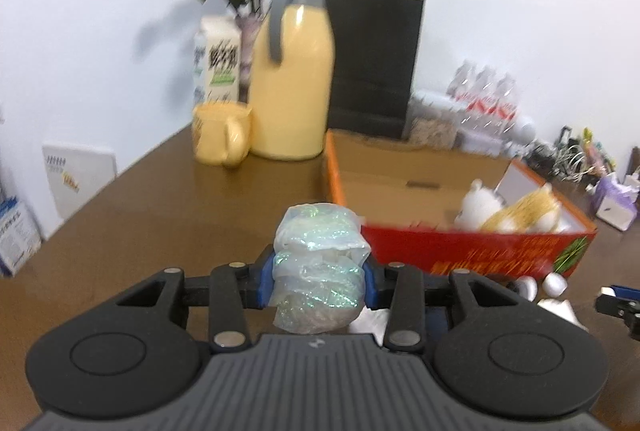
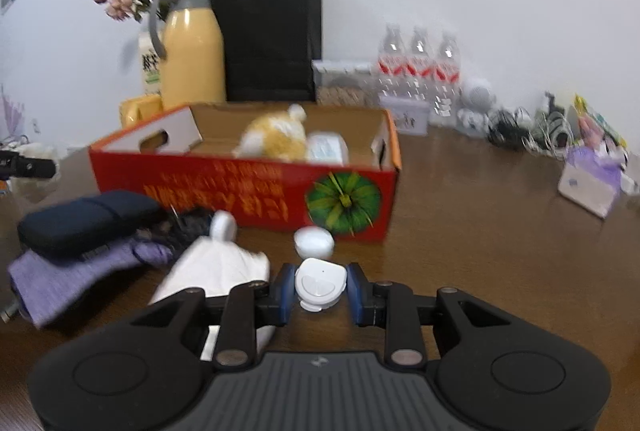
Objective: Organize objects
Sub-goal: 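Carry the container and plastic bag into the cardboard box and open both grippers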
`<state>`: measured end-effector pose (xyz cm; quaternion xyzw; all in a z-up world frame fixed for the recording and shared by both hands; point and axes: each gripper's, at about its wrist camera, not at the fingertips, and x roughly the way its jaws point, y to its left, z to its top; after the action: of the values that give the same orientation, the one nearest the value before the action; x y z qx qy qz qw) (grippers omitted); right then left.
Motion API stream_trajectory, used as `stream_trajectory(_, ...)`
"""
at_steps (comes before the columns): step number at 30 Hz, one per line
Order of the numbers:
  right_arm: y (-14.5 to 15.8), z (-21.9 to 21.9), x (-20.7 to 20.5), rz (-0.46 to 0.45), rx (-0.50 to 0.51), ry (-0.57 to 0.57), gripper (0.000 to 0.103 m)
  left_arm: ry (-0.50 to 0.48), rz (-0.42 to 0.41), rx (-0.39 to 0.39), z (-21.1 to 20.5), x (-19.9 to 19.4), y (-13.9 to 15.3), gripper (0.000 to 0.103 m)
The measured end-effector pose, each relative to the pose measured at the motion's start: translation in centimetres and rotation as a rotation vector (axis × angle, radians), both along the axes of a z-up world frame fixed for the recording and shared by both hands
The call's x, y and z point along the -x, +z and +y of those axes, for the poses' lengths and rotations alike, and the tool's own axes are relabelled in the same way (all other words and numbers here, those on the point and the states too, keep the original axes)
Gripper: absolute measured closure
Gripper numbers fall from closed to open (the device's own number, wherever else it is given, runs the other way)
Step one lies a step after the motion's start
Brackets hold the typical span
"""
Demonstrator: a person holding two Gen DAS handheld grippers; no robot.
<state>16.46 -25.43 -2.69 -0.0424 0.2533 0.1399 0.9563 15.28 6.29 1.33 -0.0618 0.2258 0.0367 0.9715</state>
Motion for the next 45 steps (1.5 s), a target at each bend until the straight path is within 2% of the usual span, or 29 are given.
stream_trajectory(8, 4.5, 2.3, -2.8, -0.121, -0.021, 0.043, 0.077, -0.068, -0.091, 0.009, -2.8, -3.3, 3.7, 0.062)
stream_trajectory(12, 6.2, 3.4, -5.9, -0.161, -0.035, 0.040, 0.077, -0.085, -0.110, 0.021, -4.0, -6.1, 5.0, 0.062)
stream_trajectory(17, 7.4, 4.2, -10.4, -0.189, -0.056, 0.002, 0.077, -0.102, -0.109, 0.028, -5.1, -9.7, 5.1, 0.061)
stream_trajectory(24, 6.0, 4.6, -16.1, -0.150, -0.079, -0.030, 0.077, -0.118, -0.059, 0.018, -6.8, -14.9, 3.6, 0.061)
stream_trajectory(29, 3.9, 4.1, -17.2, -0.108, -0.074, -0.014, 0.077, -0.143, 0.008, 0.046, -6.6, -16.4, 1.9, 0.061)
stream_trajectory(34, 3.2, 4.2, -17.6, -0.084, -0.067, -0.017, 0.077, -0.138, 0.016, 0.046, -6.4, -16.3, 1.8, 0.060)
stream_trajectory(38, 2.9, 4.0, -17.6, -0.076, -0.072, -0.028, 0.076, -0.142, 0.027, 0.025, -7.0, -16.1, 1.8, 0.039)
stream_trajectory(39, 3.0, 3.9, -17.4, -0.078, -0.078, -0.029, 0.075, -0.143, 0.021, 0.017, -7.1, -16.0, 1.8, 0.028)
stream_trajectory(40, 2.9, 3.7, -17.4, -0.077, -0.083, -0.031, 0.068, -0.139, 0.014, 0.011, -7.3, -15.9, 1.9, 0.019)
stream_trajectory(41, 3.0, 3.6, -17.2, -0.080, -0.087, -0.033, 0.063, -0.135, 0.004, 0.008, -7.3, -15.7, 1.9, 0.002)
stream_trajectory(42, 3.0, 3.5, -17.1, -0.085, -0.091, -0.036, 0.048, -0.129, -0.011, 0.005, -7.3, -15.5, 2.0, 0.000)
stream_trajectory(43, 3.0, 3.3, -16.9, -0.092, -0.094, -0.043, 0.038, -0.125, -0.021, 0.005, -7.3, -15.4, 2.1, 0.000)
stream_trajectory(44, 3.1, 3.3, -16.8, -0.096, -0.094, -0.048, 0.018, -0.128, -0.021, 0.011, -7.3, -15.4, 2.2, 0.000)
stream_trajectory(45, 3.1, 3.2, -16.7, -0.098, -0.092, -0.049, 0.004, -0.132, -0.016, 0.019, -7.2, -15.5, 2.2, 0.000)
